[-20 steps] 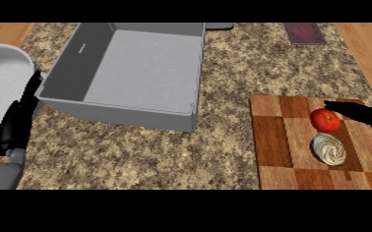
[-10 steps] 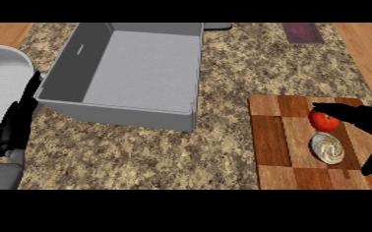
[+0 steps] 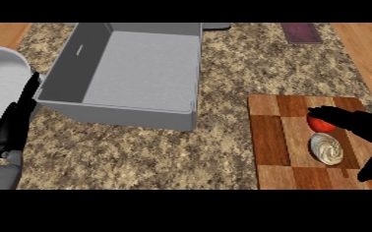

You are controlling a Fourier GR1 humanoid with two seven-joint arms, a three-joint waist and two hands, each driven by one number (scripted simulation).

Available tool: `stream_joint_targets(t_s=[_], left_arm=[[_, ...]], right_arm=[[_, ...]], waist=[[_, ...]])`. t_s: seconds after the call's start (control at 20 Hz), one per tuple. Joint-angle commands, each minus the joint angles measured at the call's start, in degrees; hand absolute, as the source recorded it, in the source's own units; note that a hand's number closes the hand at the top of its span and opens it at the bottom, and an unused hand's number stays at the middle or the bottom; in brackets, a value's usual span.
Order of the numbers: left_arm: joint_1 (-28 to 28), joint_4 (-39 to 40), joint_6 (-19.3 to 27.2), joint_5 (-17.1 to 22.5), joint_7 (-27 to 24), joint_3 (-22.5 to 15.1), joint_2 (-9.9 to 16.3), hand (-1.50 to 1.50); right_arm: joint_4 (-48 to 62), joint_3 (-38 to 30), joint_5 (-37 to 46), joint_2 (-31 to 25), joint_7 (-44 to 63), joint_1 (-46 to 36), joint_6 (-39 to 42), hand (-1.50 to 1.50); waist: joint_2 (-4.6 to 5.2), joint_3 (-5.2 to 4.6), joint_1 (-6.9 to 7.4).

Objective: Pick the cupcake from the cutting board and place it in the cardboard box

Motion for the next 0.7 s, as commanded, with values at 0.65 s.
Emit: stream_joint_targets(t_s=[0.65], left_arm=[[0.9, 1.8, -2.5, -3.0, -1.5, 2.9, -2.9, 0.0]], right_arm=[[-10.7, 1.2, 6.7, 5.2, 10.9, 7.6, 2.7, -1.5]], waist=[[0.22, -0.11, 0.24]])
